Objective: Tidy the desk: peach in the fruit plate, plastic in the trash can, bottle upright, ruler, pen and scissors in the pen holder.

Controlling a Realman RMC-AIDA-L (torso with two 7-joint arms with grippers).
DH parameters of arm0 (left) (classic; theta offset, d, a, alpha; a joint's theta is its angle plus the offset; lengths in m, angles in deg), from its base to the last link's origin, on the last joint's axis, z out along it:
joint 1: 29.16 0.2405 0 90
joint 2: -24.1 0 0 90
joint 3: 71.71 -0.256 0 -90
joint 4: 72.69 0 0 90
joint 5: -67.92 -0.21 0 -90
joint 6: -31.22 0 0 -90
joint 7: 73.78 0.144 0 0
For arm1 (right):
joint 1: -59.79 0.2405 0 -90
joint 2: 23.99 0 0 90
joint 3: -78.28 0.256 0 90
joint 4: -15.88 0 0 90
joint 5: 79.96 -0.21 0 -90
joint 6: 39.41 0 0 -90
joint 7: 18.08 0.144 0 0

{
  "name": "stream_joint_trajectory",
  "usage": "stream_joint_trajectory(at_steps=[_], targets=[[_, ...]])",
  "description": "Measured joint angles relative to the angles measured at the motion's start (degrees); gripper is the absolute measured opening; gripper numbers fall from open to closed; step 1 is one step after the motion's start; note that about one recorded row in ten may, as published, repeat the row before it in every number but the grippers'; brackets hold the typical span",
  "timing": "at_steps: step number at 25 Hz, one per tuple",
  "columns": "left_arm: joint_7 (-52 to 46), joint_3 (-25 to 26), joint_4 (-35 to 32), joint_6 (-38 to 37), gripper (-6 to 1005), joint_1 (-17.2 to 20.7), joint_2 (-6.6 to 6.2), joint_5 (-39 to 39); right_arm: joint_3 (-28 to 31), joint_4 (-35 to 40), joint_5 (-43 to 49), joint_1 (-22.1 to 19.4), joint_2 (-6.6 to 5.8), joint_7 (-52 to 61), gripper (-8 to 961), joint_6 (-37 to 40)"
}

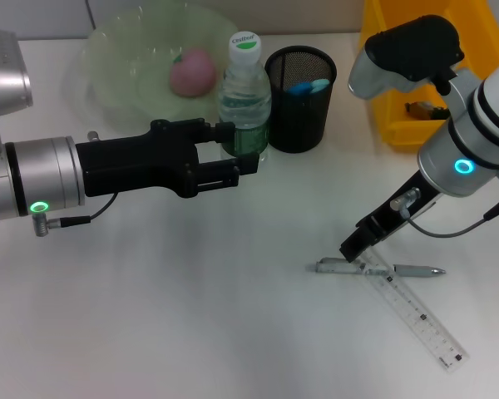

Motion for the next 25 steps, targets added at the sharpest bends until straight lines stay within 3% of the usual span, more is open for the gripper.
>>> stream_joint_trajectory(at_steps=[25], targets=[[0.00,-0.03,0.00,0.09,658,-0.02,0.08,-0.12,-3.06,-1.01,1.86,1.49,-0.02,1.49,635,-2.36]])
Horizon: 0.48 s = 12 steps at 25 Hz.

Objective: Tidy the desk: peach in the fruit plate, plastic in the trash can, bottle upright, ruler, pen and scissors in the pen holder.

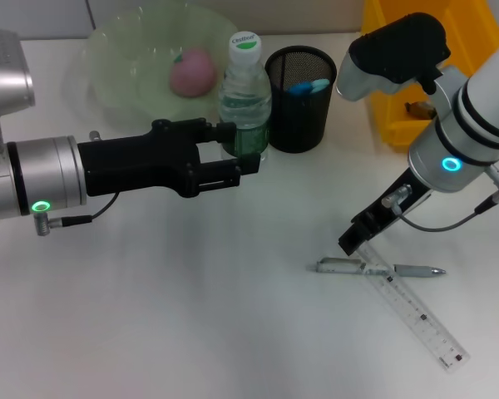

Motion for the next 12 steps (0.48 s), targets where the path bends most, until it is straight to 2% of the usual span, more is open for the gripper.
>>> stream_joint_trajectory(at_steps=[12], targets=[[0.47,0.00,0.00,0.90,658,-0.31,0.00,0.21,-0.03,-2.19,0.09,0.40,-0.03,-0.31,635,-0.43]])
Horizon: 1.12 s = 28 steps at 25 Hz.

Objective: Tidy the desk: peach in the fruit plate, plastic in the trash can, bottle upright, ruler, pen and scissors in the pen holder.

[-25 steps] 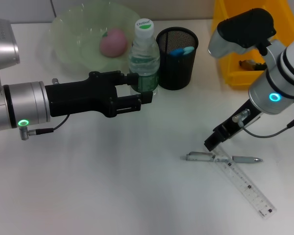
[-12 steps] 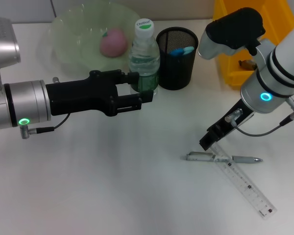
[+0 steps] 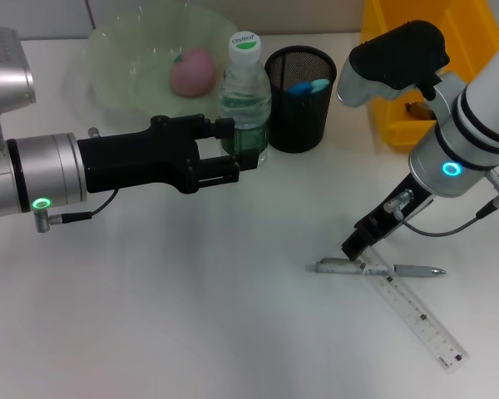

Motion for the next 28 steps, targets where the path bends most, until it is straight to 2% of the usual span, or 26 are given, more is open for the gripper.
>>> stream_joint_trajectory(at_steps=[28], targets=[[0.06,0.00,0.00,0.68,658,-0.75,0.00,-0.13,-0.58,-0.38,0.17,0.88,0.09,-0.21,634,-0.71]])
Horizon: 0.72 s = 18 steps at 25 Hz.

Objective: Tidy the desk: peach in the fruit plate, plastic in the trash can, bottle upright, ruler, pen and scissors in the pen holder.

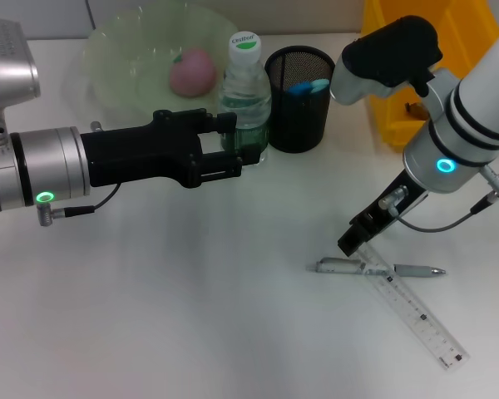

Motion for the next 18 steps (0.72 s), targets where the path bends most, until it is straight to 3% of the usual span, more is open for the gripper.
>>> stream_joint_trajectory(at_steps=[18], targets=[[0.09,0.00,0.00,0.09,658,0.10,0.09,-0.04,-0.82,-0.48,-0.19,0.08,0.00,0.24,633,-0.88]])
